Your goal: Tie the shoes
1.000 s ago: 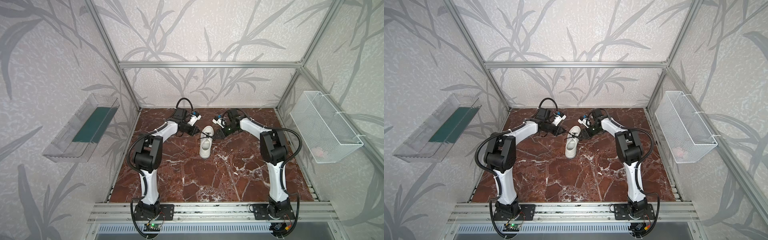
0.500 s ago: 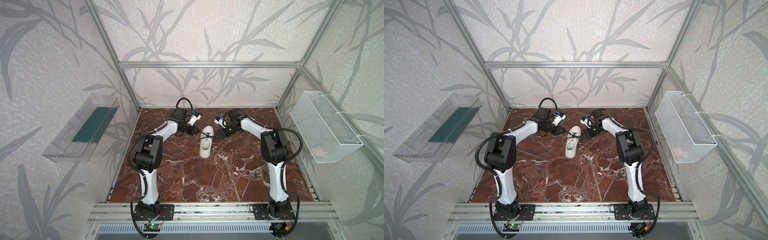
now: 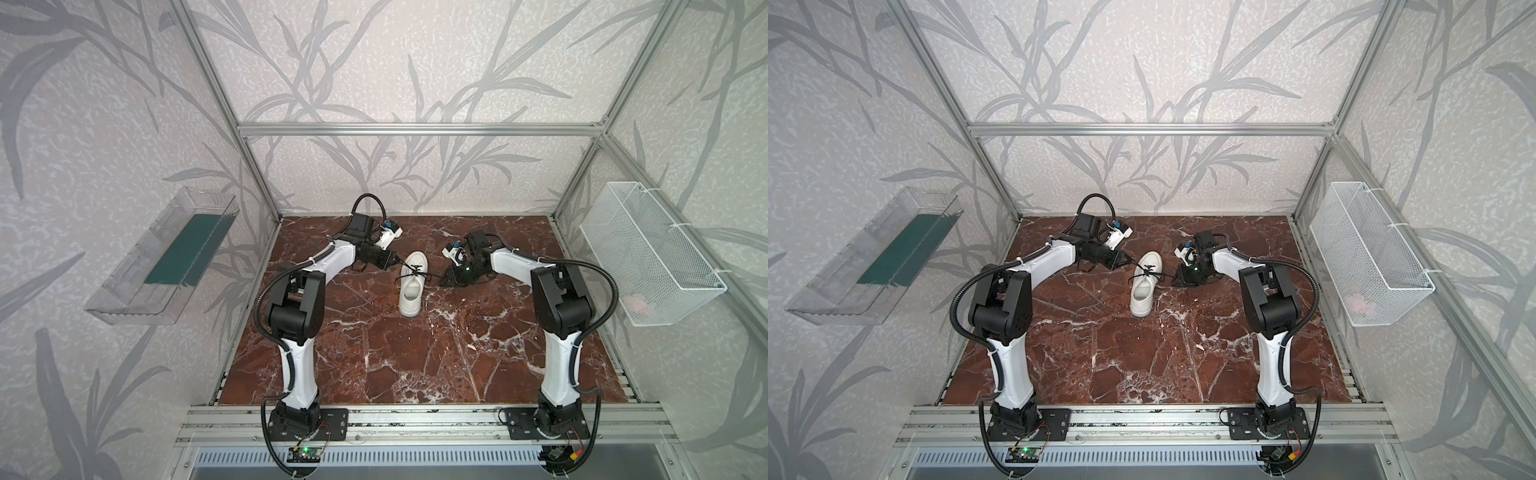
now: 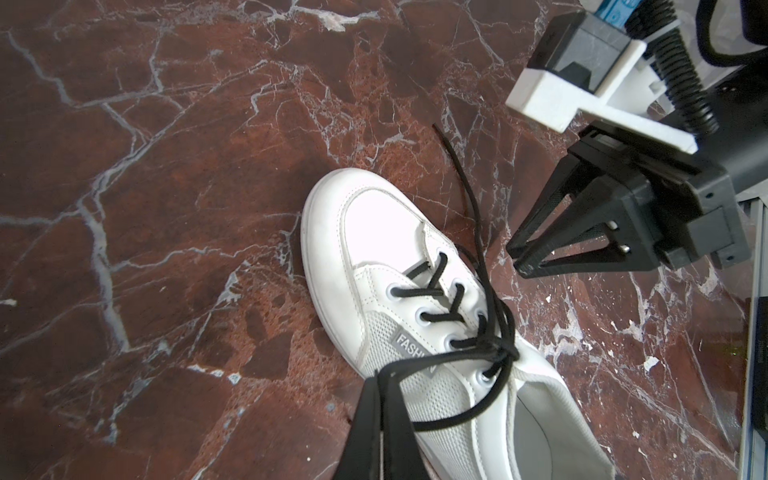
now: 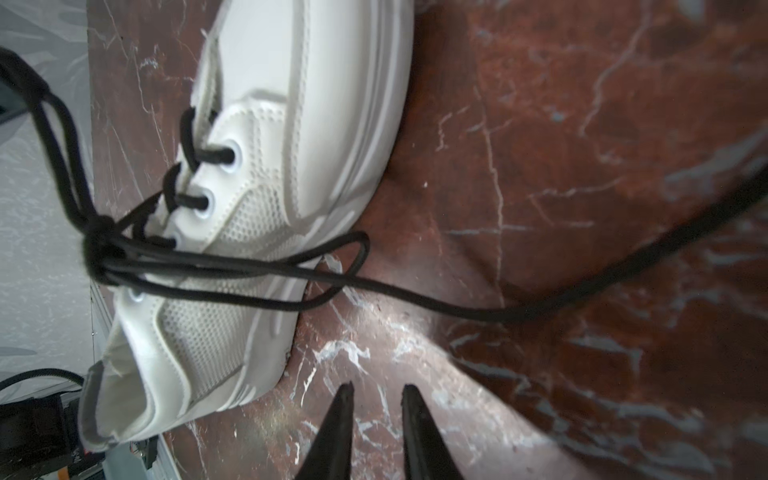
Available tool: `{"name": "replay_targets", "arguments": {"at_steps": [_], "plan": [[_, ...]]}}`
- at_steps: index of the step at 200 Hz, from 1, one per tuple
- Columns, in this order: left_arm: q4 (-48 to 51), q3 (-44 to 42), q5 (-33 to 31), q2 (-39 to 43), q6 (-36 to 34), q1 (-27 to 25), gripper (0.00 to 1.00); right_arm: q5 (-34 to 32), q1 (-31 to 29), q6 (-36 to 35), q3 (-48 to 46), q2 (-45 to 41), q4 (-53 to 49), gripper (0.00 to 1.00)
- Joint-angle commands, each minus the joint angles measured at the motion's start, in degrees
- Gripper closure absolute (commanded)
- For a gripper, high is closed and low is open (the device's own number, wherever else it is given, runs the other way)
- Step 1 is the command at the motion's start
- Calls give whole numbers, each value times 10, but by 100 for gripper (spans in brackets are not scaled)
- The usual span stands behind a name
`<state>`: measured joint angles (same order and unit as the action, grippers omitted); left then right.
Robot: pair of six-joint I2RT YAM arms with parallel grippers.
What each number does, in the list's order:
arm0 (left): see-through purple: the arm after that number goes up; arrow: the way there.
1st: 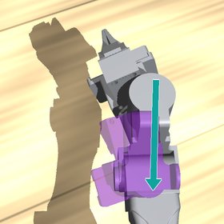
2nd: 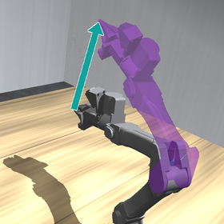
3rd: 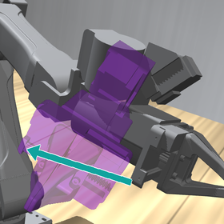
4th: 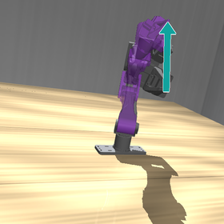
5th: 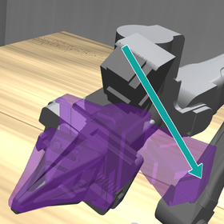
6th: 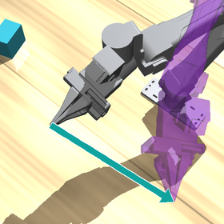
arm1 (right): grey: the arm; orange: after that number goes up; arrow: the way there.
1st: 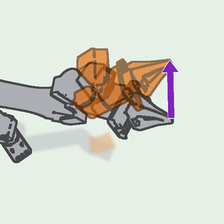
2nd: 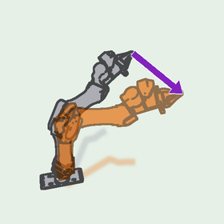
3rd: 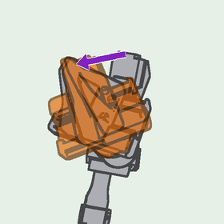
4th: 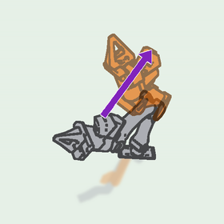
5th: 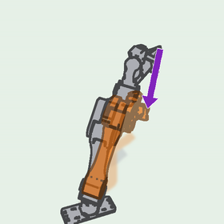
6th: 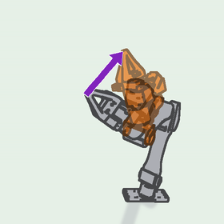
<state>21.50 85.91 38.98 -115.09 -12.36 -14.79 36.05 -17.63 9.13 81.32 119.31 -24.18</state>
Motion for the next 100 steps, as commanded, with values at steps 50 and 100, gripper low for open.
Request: {"name": "replay_targets", "arguments": {"at_steps": [50,100], "plan": [[9,7,4,1,2,3,100,-24,7,49,127,107,48,82],[5,7,8,0,7,3,100,28,10,22,217,137,12,79]]}}
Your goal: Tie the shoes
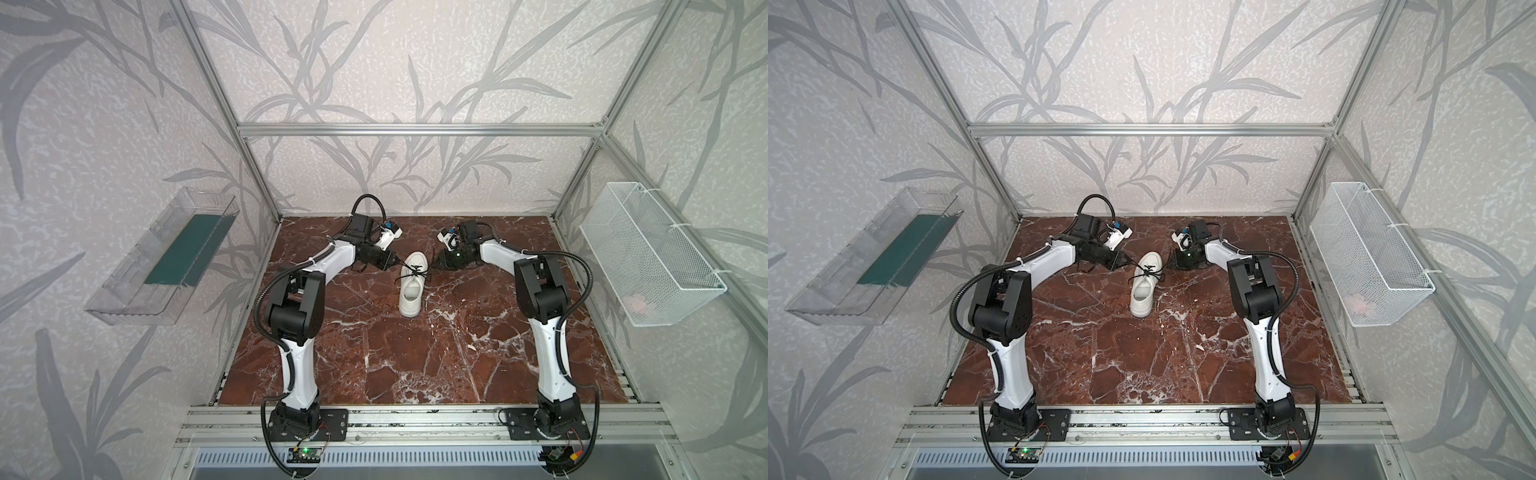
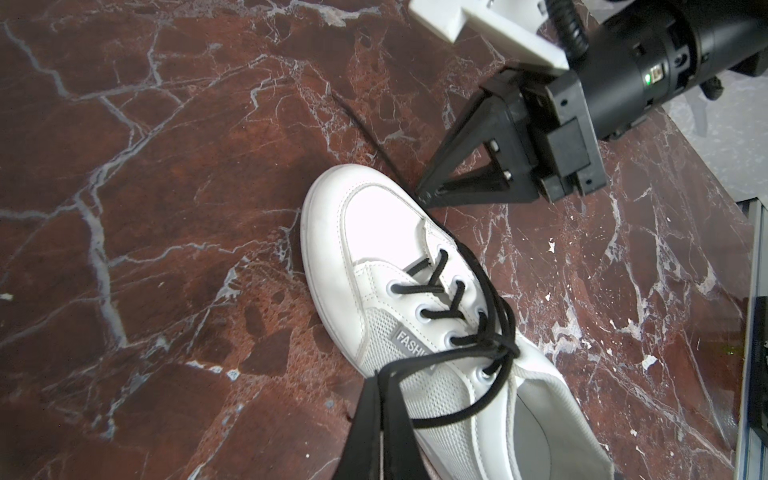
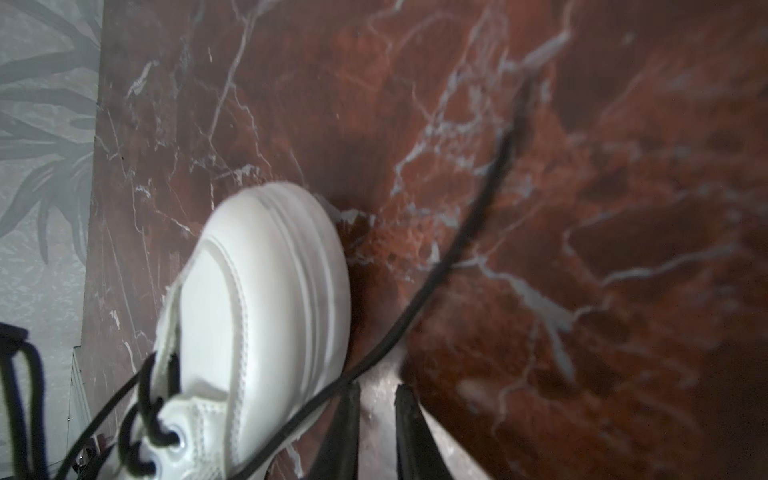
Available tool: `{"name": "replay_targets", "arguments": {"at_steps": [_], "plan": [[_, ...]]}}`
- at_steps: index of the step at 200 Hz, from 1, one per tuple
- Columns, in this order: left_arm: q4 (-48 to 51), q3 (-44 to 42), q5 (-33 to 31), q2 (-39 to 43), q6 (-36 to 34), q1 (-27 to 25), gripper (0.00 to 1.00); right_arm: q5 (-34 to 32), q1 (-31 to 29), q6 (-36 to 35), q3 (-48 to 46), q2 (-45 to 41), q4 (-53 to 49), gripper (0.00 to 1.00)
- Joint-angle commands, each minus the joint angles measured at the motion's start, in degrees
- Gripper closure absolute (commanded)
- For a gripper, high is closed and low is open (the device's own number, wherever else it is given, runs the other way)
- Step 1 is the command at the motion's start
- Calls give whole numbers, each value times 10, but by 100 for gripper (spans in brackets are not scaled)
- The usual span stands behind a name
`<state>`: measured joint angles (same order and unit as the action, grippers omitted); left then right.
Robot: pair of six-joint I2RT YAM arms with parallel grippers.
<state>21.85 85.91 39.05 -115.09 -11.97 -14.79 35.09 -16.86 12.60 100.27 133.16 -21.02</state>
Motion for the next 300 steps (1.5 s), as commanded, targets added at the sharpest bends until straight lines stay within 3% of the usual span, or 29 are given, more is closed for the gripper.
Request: {"name": "replay_targets", "arguments": {"at_steps": [1,63,148,300], "plan": [[1,6,7,0,3,3,100,40,2,-13,27,-3,-20,79],[-5,3,12,-2,6,3,100,181,-1,-41,-109,-81,71,63],[-13,4,10,-4,17,3,100,252,-6,-62,-110,-72,57,57],[-6,5,9,-5,18,3,100,249,-6,-65,-186,-129,56,47]]}}
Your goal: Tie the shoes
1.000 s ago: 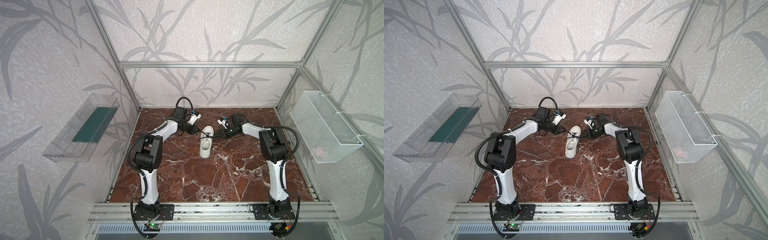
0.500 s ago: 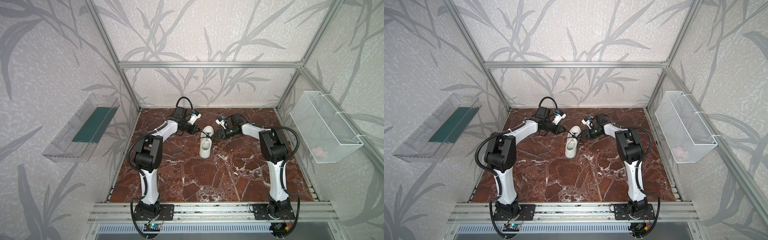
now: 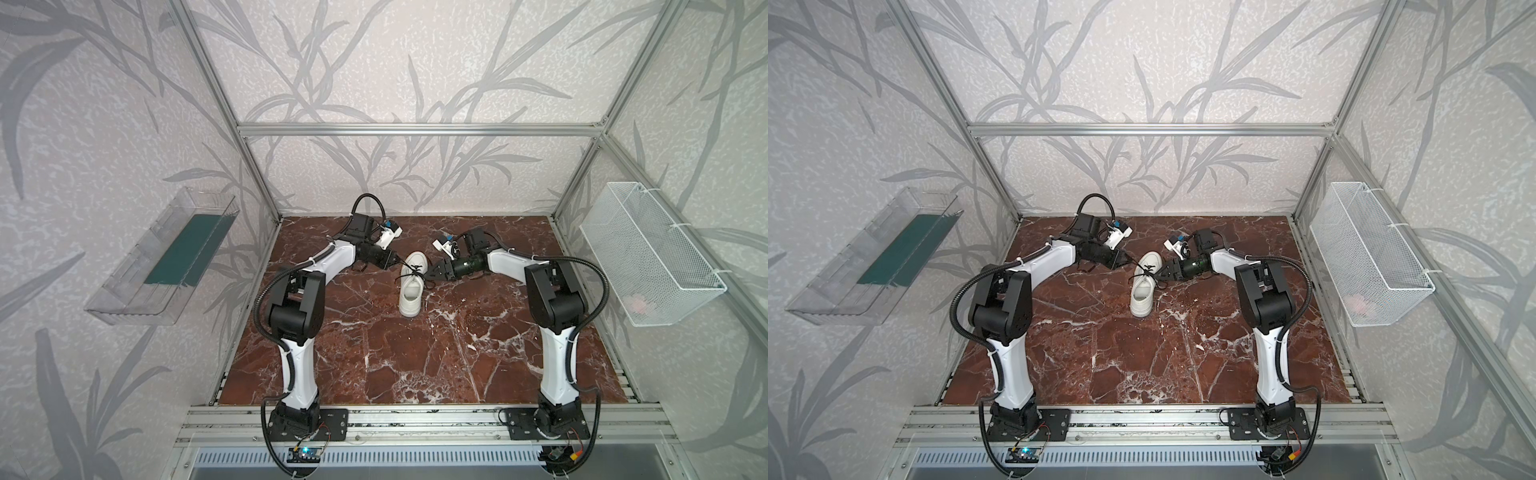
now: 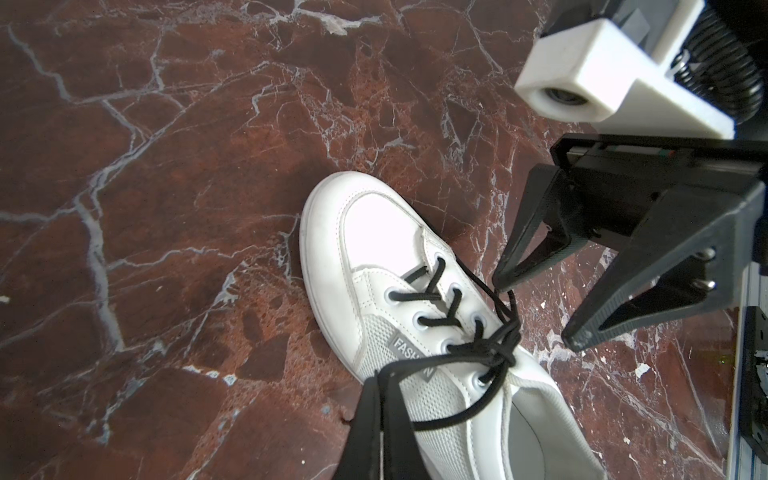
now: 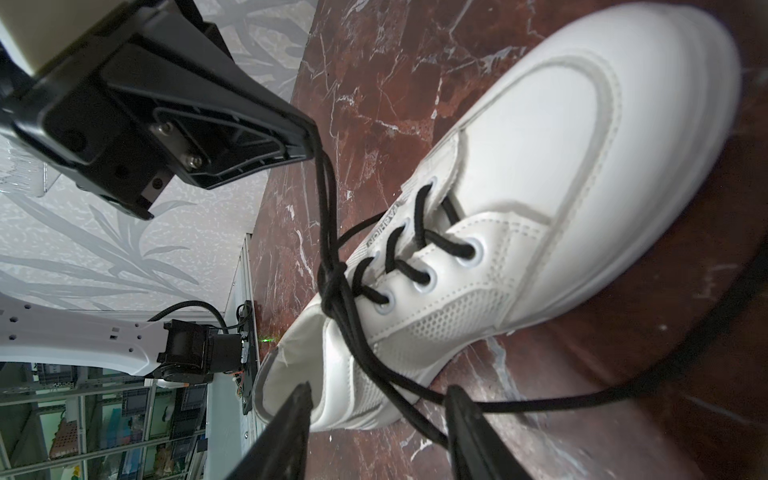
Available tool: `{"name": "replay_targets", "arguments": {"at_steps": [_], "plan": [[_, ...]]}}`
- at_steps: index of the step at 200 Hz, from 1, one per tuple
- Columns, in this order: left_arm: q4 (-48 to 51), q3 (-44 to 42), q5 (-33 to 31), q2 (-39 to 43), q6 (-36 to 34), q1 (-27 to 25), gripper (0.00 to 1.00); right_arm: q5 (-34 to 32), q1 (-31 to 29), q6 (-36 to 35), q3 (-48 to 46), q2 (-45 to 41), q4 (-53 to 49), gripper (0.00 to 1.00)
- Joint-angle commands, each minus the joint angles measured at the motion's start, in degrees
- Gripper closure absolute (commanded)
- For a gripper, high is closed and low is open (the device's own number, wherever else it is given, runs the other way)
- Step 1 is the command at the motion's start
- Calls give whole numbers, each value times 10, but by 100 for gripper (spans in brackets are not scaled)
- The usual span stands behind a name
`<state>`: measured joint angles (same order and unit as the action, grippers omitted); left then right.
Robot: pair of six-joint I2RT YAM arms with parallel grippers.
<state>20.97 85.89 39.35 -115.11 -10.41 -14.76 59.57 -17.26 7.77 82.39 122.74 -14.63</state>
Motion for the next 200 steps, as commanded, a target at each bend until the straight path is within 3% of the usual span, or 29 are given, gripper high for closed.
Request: {"name": "replay_targets", "arguments": {"at_steps": [1,66,124,200], "plan": [[4,5,6,-5,2,3,100,4,-2,-17,-7,-25,-10,47],[6,5,5,-8,3,3,100,16,-2,-45,-6,-23,-51,50],[9,9,6,-10,3,3,100,35,-13,-44,-36,-39,-31,54],[12,8,7,-7,5,1,100,32,-27,-26,-10,-7,-11,64]]}}
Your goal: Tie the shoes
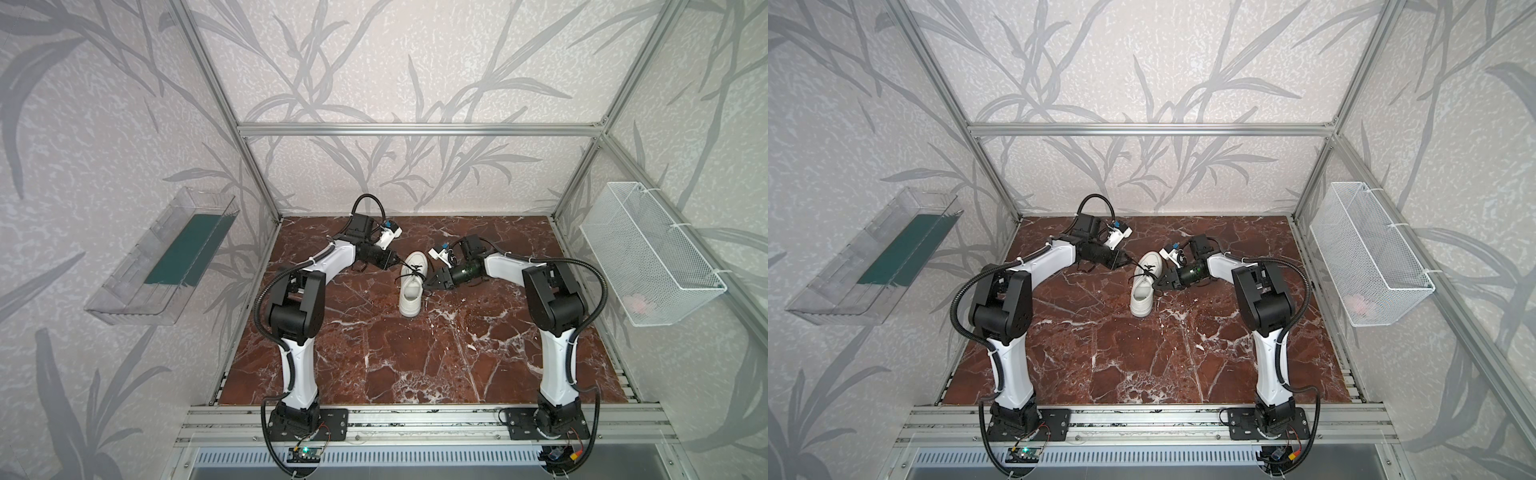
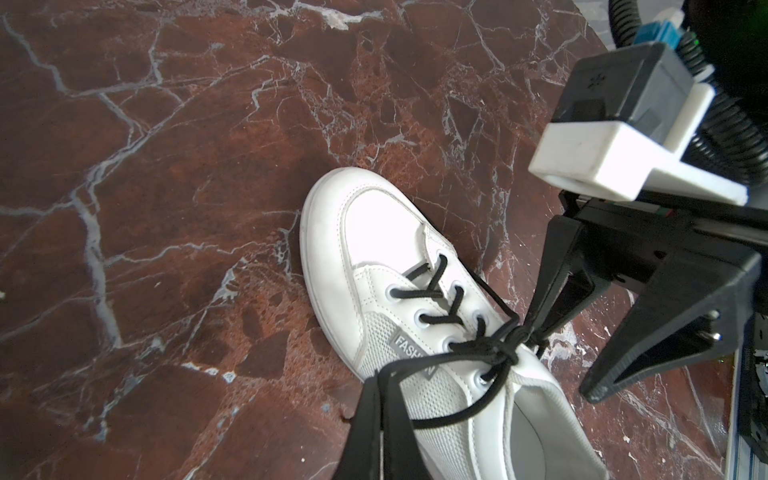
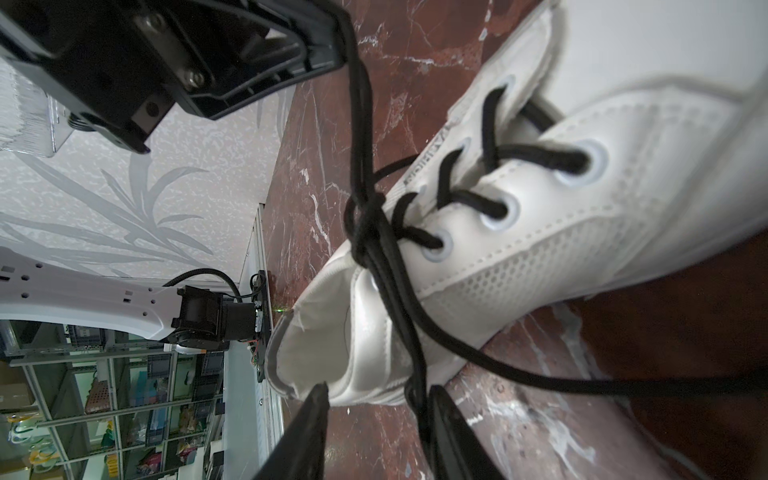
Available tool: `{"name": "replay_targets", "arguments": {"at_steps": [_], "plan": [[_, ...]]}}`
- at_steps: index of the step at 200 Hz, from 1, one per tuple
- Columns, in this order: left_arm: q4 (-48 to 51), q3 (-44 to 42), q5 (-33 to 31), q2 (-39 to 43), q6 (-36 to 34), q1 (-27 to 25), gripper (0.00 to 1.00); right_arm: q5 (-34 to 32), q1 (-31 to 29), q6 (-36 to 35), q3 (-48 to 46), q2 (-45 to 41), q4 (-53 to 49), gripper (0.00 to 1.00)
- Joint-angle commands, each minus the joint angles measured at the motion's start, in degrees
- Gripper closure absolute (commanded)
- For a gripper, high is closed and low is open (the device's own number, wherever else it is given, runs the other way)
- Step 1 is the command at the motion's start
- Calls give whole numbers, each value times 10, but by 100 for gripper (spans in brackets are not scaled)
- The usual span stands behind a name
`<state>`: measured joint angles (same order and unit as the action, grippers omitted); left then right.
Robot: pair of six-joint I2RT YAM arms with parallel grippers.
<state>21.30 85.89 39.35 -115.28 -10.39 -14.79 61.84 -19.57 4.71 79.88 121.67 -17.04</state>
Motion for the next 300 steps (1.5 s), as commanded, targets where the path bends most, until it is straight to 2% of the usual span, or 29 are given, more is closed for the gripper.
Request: {"name": "replay_targets", "arguments": {"at_steps": [1,35,100,126,149,197,285,300], "plan": [[9,8,7,-6,5,2,100,10,-4,5,15,4,14,64],[8,6,7,-6,5,3,100,17,-4,10,20,10,19,68],[8,2,7,-6,5,3,100,5,0,18,23,23,27,64],[6,3,8,-7,7,3,100,9,3,31,13,27,57,64],[5,3,8,-6,6,3,100,41,10,73,2,35,120,64],[7,3,7,-6,8,3,100,49,11,88,-2,42,136,75],[0,-12,10,2,11,2,100,-1,3,50,-16,32,114,83],[0,-14,7,6,8,2,100,-15,2,53,-17,29,110,91]]}}
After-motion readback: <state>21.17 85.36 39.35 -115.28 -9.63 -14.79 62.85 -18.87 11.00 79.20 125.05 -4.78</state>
